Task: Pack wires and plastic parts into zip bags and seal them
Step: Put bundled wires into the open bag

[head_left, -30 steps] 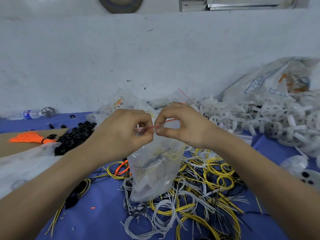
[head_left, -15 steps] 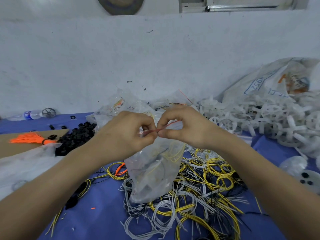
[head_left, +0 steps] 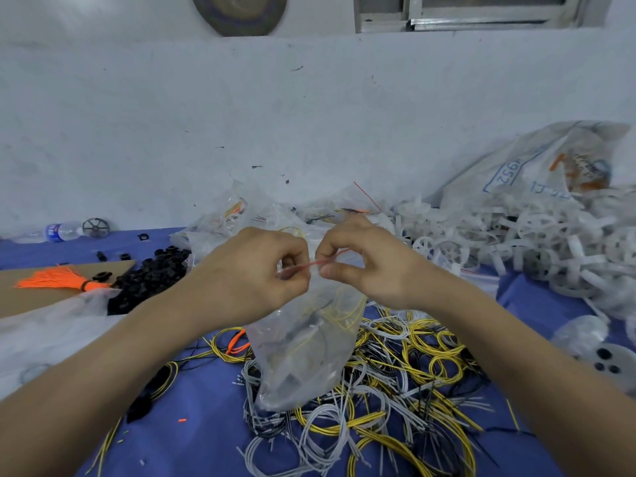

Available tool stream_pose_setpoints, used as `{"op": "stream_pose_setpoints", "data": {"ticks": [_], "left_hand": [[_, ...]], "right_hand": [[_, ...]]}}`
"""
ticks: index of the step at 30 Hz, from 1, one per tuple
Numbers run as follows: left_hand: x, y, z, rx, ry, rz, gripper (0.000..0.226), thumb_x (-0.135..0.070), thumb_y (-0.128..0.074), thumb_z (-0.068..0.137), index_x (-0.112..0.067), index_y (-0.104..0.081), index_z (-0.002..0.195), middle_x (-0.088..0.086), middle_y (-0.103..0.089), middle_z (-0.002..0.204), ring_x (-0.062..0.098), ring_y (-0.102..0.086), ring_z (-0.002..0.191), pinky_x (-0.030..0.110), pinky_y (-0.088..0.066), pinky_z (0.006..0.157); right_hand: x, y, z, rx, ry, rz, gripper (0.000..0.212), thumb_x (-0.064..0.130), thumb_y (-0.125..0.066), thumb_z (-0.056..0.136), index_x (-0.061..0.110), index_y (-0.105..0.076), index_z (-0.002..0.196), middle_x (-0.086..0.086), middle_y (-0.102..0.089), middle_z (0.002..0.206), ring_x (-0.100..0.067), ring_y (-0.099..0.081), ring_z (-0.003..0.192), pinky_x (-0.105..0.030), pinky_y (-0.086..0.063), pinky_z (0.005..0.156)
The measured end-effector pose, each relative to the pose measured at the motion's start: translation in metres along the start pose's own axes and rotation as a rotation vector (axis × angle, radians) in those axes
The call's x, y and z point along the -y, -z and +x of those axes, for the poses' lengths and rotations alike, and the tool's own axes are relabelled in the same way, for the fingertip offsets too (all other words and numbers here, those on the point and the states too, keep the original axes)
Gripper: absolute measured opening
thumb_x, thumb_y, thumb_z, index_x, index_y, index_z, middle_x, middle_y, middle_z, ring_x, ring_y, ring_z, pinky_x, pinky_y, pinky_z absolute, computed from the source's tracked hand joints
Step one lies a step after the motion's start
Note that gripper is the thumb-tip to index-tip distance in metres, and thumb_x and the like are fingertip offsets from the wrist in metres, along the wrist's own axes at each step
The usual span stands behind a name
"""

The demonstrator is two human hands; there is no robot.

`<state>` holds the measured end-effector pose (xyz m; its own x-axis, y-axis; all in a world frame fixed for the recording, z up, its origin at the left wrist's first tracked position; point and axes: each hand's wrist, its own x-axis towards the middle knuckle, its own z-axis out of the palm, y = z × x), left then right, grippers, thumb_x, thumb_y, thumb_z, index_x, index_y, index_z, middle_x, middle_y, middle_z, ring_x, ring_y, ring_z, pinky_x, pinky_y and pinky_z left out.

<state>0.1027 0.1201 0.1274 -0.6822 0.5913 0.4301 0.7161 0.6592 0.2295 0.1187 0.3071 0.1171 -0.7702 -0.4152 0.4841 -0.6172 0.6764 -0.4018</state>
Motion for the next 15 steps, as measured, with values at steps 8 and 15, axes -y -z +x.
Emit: {"op": "stream_pose_setpoints", "data": {"ticks": [8,15], "left_hand": [[-0.0007,0.0032,-0.0008,0.071,0.034,0.098,0.029,-0.032,-0.06,0.083,-0.027,-0.049,0.057,-0.01,-0.051,0.054,0.009,-0.047,0.057,0.031,-0.043,0.058],[-0.0081,-0.0012,-0.0002,0.11,0.012,0.076,0.029,-0.029,-0.059,0.083,-0.027,-0.048,0.057,-0.006,-0.046,0.051,0.009,-0.046,0.055,0.032,-0.042,0.058]], "right_hand": [[-0.0045,-0.0032,-0.0054,-0.058,-0.009,0.019,0.009,0.016,-0.066,0.087,0.009,-0.065,0.093,0.015,-0.053,0.087,-0.013,-0.041,0.102,-0.03,-0.034,0.093],[0.001,-0.0093,-0.0072,0.02,-0.006,0.063,0.009,0.014,-0.063,0.088,0.009,-0.064,0.096,0.009,-0.053,0.089,-0.015,-0.038,0.105,-0.032,-0.034,0.097]]}}
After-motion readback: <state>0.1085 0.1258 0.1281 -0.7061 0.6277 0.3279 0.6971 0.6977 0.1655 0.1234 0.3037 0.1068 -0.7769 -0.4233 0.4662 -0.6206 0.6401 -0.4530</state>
